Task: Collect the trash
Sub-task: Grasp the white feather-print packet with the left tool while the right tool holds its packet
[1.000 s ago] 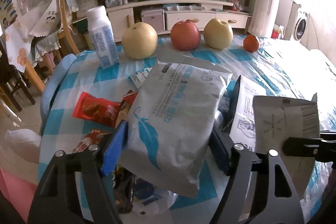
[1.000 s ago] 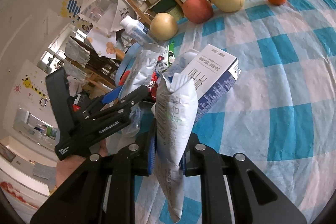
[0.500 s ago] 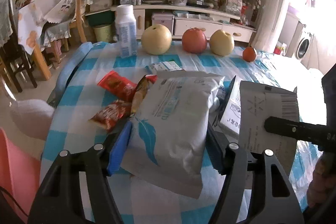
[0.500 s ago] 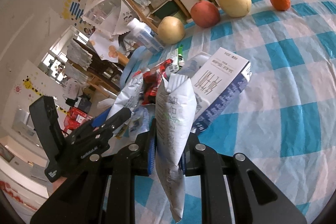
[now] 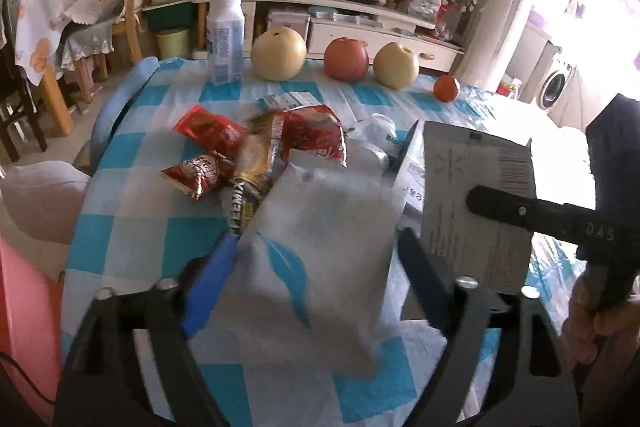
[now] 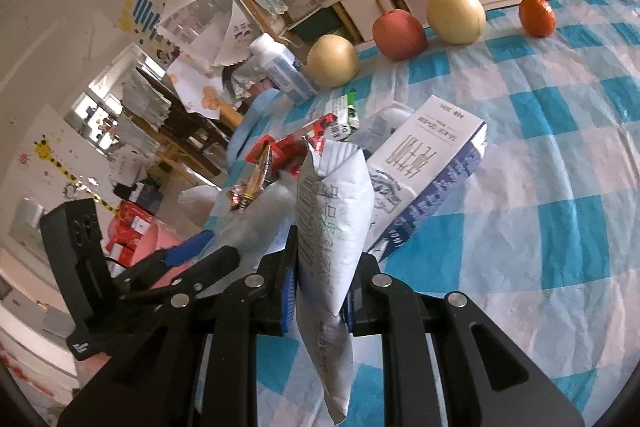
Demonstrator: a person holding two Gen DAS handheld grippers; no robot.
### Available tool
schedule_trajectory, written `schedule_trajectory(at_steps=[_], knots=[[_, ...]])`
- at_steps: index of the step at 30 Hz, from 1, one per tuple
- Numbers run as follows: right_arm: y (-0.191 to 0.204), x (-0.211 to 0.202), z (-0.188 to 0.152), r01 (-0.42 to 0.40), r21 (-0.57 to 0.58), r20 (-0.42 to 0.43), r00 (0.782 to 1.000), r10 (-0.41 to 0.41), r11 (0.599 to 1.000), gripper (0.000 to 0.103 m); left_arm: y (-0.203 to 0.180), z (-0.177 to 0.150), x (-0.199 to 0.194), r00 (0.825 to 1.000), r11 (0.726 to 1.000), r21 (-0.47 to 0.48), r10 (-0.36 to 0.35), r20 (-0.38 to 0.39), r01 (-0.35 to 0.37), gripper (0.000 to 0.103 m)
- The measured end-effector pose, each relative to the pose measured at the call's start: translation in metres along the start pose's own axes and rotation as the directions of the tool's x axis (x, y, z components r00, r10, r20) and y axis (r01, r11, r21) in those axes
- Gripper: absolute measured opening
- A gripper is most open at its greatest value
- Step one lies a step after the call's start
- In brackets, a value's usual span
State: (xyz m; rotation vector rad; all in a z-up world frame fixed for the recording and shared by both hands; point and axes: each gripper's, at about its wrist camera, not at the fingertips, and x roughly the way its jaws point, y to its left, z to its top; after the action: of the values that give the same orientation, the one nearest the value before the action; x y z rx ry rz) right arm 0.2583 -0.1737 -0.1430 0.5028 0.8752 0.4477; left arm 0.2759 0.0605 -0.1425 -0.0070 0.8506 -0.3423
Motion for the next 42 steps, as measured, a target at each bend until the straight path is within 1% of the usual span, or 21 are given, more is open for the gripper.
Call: schedule_trajectory(at_steps=[2, 3, 4, 5, 6, 9, 11, 14, 18, 21, 23, 25, 28, 32, 36, 38, 40, 42], knots=[[-0.003, 0.002, -0.001, 0.011, 0.003, -0.007, 1.000, -0.011, 1.000, 0.019, -0.001, 0.001, 0.006, 1.000, 1.000, 0.007, 0.008, -0.014, -0.008, 0.087], [-0.004, 0.003, -0.001, 0.015, 0.003, -0.010, 1.000, -0.015, 1.000, 0.019, -0.003, 0.000, 0.011, 1.000, 1.000, 0.009, 0.011, -0.026, -0.010, 0.090], [-0.004, 0.004, -0.002, 0.018, 0.003, -0.011, 1.000, -0.018, 1.000, 0.019, -0.004, -0.001, 0.015, 0.999, 1.000, 0.016, 0.011, -0.043, -0.010, 0.091], [-0.004, 0.004, -0.002, 0.018, 0.003, -0.012, 1.000, -0.018, 1.000, 0.019, -0.007, -0.003, 0.020, 0.998, 0.999, 0.029, 0.021, -0.062, -0.019, 0.091], [-0.005, 0.004, -0.002, 0.019, 0.003, -0.013, 1.000, -0.019, 1.000, 0.019, -0.011, -0.005, 0.028, 0.995, 0.998, 0.055, 0.047, -0.085, -0.043, 0.091], [-0.004, 0.004, -0.002, 0.017, 0.004, -0.013, 1.000, -0.017, 1.000, 0.019, -0.020, -0.011, 0.034, 0.991, 0.992, 0.116, 0.067, -0.120, -0.053, 0.091], [-0.004, 0.004, -0.002, 0.017, 0.003, -0.014, 1.000, -0.017, 1.000, 0.019, -0.023, -0.013, 0.033, 0.989, 0.988, 0.149, 0.067, -0.131, -0.047, 0.091], [-0.004, 0.004, -0.002, 0.017, 0.005, -0.016, 1.000, -0.017, 1.000, 0.019, -0.022, -0.017, 0.027, 0.989, 0.984, 0.177, 0.039, -0.145, -0.013, 0.091], [-0.005, 0.004, -0.002, 0.017, 0.006, -0.017, 1.000, -0.017, 1.000, 0.019, -0.025, -0.027, 0.032, 0.983, 0.977, 0.212, 0.044, -0.180, -0.005, 0.091], [-0.005, 0.004, -0.002, 0.017, 0.006, -0.017, 1.000, -0.017, 1.000, 0.019, -0.029, -0.032, 0.031, 0.984, 0.972, 0.236, 0.055, -0.171, -0.013, 0.091], [-0.005, 0.004, -0.002, 0.021, 0.006, -0.017, 1.000, -0.020, 1.000, 0.019, -0.029, -0.033, 0.031, 0.985, 0.973, 0.230, 0.057, -0.166, -0.018, 0.090], [-0.006, 0.005, -0.002, 0.021, 0.007, -0.017, 1.000, -0.020, 1.000, 0.019, -0.029, -0.034, 0.031, 0.986, 0.975, 0.223, 0.049, -0.160, -0.013, 0.083], [-0.008, 0.006, -0.002, 0.023, 0.014, -0.013, 1.000, -0.023, 1.000, 0.019, -0.032, -0.036, 0.029, 0.987, 0.974, 0.226, 0.064, -0.148, -0.029, 0.081], [-0.007, 0.006, -0.003, 0.028, 0.023, -0.005, 1.000, -0.028, 0.999, 0.019, -0.032, -0.038, 0.027, 0.989, 0.977, 0.208, 0.072, -0.132, -0.044, 0.078], [0.000, 0.005, -0.005, 0.033, 0.014, 0.005, 0.999, -0.033, 0.999, 0.019, -0.031, -0.039, 0.024, 0.991, 0.984, 0.171, 0.076, -0.114, -0.055, 0.074], [0.004, 0.005, -0.006, 0.036, 0.008, 0.009, 0.999, -0.036, 0.999, 0.019, -0.028, -0.037, 0.022, 0.992, 0.988, 0.147, 0.071, -0.102, -0.055, 0.069], [0.006, 0.004, -0.007, 0.039, 0.001, 0.015, 0.999, -0.039, 0.999, 0.019, -0.023, -0.034, 0.017, 0.994, 0.993, 0.112, 0.055, -0.094, -0.045, 0.063], [0.010, 0.004, -0.008, 0.043, -0.007, 0.022, 0.999, -0.043, 0.999, 0.019, -0.019, -0.033, 0.015, 0.994, 0.994, 0.098, 0.053, -0.098, -0.044, 0.061]])
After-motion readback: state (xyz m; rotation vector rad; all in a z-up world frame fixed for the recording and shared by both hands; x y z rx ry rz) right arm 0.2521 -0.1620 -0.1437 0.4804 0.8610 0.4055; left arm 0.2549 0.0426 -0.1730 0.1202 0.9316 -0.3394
